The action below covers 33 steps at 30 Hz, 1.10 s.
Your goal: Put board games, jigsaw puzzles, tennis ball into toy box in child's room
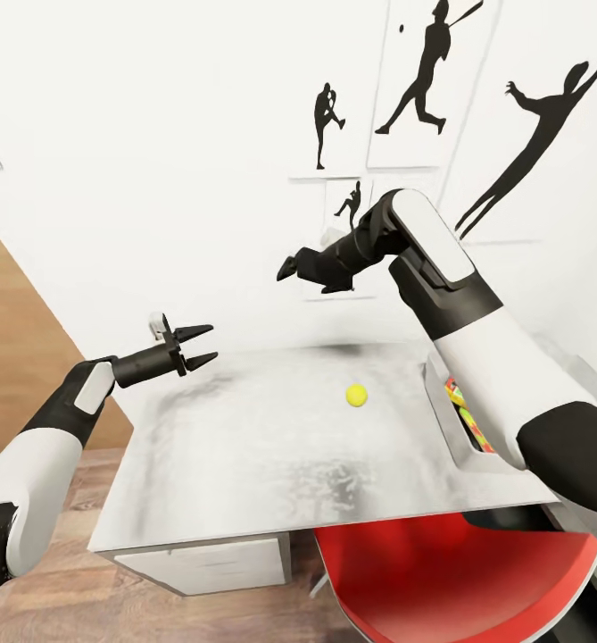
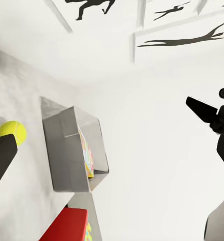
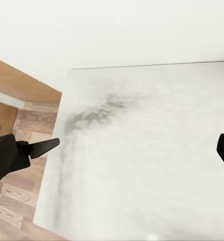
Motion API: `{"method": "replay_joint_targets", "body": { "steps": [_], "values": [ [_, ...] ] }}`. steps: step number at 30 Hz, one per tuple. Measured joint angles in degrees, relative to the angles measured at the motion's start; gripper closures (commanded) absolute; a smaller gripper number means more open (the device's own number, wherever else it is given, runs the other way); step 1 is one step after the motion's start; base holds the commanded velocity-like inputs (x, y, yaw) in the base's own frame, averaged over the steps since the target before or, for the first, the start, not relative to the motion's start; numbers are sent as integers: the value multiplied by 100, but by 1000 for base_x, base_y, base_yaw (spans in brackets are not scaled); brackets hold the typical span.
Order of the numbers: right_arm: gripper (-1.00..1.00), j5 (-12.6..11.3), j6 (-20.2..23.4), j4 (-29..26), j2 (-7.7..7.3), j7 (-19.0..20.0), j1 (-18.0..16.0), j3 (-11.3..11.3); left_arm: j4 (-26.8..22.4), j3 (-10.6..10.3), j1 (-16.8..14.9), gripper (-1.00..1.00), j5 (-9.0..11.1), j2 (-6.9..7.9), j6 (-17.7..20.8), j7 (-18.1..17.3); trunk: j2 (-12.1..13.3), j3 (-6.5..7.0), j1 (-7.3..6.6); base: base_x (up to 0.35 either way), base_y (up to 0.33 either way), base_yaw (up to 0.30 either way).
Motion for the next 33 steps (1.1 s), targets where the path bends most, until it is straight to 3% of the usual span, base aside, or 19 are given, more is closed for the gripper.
{"method": "replay_joint_targets", "body": {
  "steps": [23, 33],
  "values": [
    [-100, 6, -35, 31, -10, -3, 87, -17, 0, 1, 15, -100, 0, 4, 0, 1, 0, 2, 0, 0, 0, 0],
    [-100, 7, -36, 3, -14, -12, 92, -11, 0, -2, 25, -100, 1, 3, 0, 1, -1, 80, 0, 12, 0, 0]
  ]
}}
